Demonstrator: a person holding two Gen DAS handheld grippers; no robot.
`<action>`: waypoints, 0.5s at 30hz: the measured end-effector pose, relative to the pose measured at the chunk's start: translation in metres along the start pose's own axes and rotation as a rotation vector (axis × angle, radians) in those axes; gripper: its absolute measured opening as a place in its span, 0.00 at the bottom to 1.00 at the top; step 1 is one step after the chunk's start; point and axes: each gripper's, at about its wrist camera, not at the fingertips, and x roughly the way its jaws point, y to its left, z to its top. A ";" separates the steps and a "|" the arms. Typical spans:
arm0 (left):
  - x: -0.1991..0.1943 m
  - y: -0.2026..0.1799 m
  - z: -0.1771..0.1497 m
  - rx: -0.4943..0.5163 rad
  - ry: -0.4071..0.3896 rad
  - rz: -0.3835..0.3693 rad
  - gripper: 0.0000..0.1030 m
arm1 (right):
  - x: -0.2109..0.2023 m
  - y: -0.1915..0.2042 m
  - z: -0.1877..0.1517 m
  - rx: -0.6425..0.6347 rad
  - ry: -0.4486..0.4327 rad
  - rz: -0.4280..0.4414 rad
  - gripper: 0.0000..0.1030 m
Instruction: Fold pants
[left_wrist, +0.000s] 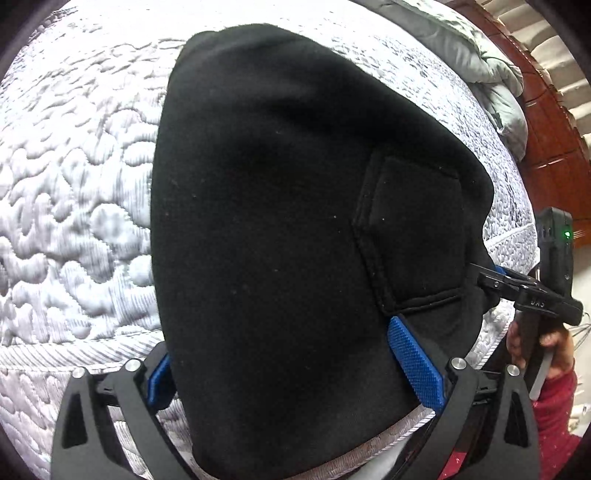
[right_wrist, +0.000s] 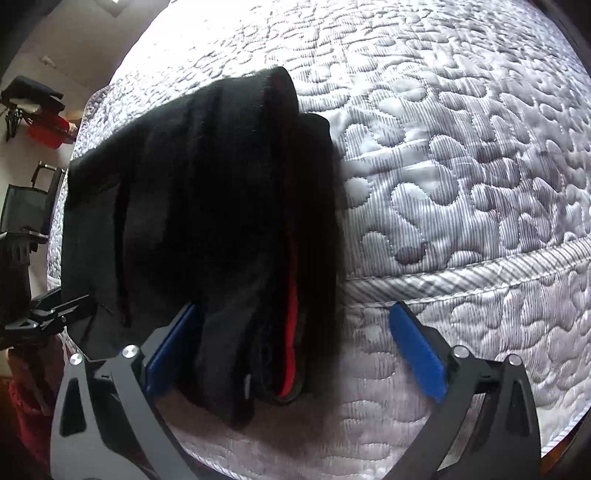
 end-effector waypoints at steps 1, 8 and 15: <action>0.000 -0.002 -0.005 -0.009 -0.004 -0.005 0.97 | -0.001 0.001 0.000 0.006 -0.002 0.047 0.64; -0.018 0.001 -0.016 -0.027 -0.049 -0.025 0.64 | -0.010 0.006 -0.002 -0.019 -0.018 0.121 0.44; -0.041 0.002 -0.018 -0.044 -0.103 -0.067 0.31 | -0.033 0.010 -0.003 -0.073 -0.059 0.119 0.34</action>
